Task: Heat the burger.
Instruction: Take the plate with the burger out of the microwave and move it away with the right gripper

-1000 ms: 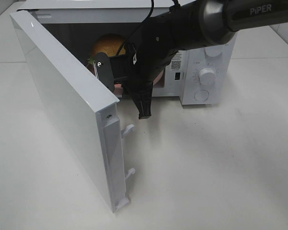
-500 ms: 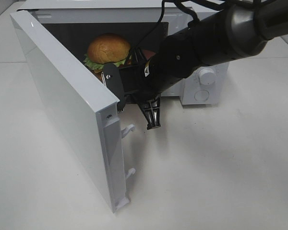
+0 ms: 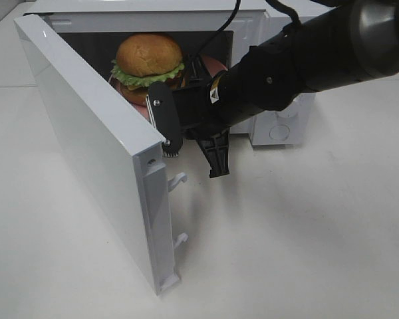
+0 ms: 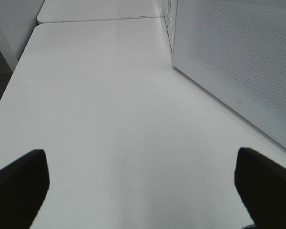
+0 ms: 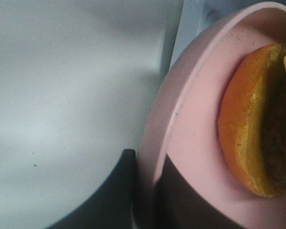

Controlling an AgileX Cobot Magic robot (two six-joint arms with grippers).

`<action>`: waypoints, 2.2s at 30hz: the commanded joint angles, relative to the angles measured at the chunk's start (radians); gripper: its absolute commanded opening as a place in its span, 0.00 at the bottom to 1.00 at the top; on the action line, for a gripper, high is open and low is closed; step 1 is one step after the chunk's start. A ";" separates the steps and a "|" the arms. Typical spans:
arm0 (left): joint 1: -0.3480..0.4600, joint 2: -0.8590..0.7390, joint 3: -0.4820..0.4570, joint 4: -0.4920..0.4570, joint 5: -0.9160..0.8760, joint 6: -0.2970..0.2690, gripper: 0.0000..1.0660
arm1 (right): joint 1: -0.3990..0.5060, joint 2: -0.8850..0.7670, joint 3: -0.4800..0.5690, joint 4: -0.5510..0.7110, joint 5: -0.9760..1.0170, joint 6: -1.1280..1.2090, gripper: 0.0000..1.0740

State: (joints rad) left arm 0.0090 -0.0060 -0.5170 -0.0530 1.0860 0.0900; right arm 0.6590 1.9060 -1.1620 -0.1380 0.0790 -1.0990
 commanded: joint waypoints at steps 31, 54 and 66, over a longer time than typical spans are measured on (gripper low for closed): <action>0.002 -0.014 -0.001 -0.002 -0.014 -0.001 0.92 | -0.013 -0.273 0.360 0.064 -0.218 0.016 0.00; 0.002 -0.014 -0.001 -0.002 -0.014 -0.001 0.92 | -0.013 -0.572 0.638 0.138 -0.218 0.018 0.00; 0.002 -0.014 -0.001 -0.002 -0.014 -0.001 0.92 | -0.013 -0.741 0.727 0.138 -0.114 0.019 0.00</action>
State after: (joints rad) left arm 0.0090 -0.0060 -0.5170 -0.0530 1.0860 0.0900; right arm 0.6490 1.1890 -0.4270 0.0070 0.0220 -1.0800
